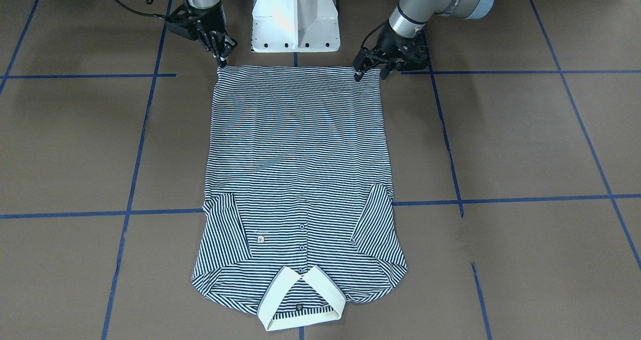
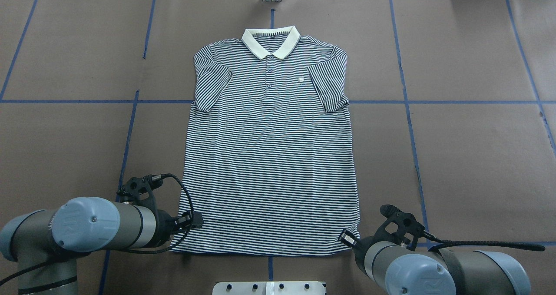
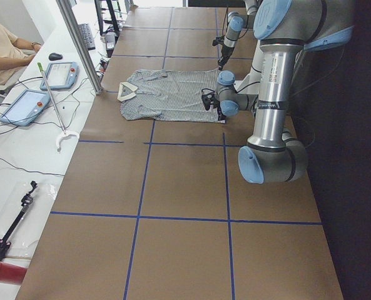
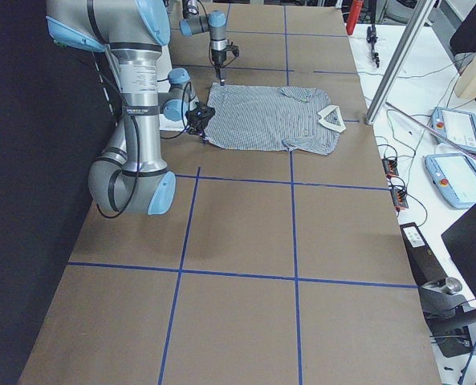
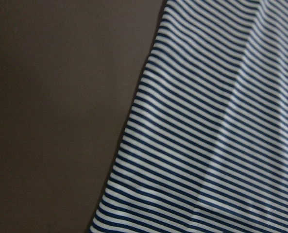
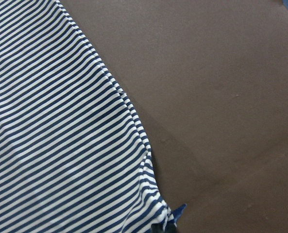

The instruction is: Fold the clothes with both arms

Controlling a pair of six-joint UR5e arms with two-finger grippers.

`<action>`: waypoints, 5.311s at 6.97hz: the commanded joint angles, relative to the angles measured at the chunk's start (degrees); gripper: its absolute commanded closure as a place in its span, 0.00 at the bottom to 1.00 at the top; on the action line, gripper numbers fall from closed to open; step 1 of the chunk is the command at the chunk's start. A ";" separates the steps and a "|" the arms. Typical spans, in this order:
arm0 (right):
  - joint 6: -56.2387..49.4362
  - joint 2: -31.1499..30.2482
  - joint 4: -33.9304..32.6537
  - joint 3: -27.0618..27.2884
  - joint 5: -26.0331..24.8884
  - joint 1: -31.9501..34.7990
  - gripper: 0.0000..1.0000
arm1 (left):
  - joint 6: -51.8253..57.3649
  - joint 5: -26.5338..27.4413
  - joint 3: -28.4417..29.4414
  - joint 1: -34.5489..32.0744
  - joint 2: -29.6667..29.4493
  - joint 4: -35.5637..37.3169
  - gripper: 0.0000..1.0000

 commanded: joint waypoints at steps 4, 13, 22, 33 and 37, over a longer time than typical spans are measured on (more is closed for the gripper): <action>0.00 0.00 0.00 0.00 0.00 -0.06 1.00 | -0.21 1.41 -0.14 1.63 0.19 3.46 0.37; 0.09 0.00 0.00 0.26 -0.18 -0.06 1.00 | -0.56 1.41 -4.71 4.09 2.30 6.89 1.00; -17.86 2.85 0.00 6.57 5.24 18.15 1.00 | -5.68 18.55 -11.42 -0.76 -5.29 12.26 1.00; -30.23 34.11 13.18 -50.08 9.40 39.40 1.00 | 19.56 18.55 35.18 -24.30 -23.44 -14.11 1.00; -29.62 34.19 15.62 -50.18 9.31 39.14 0.53 | 19.39 18.02 36.95 -24.03 -23.63 -19.98 0.85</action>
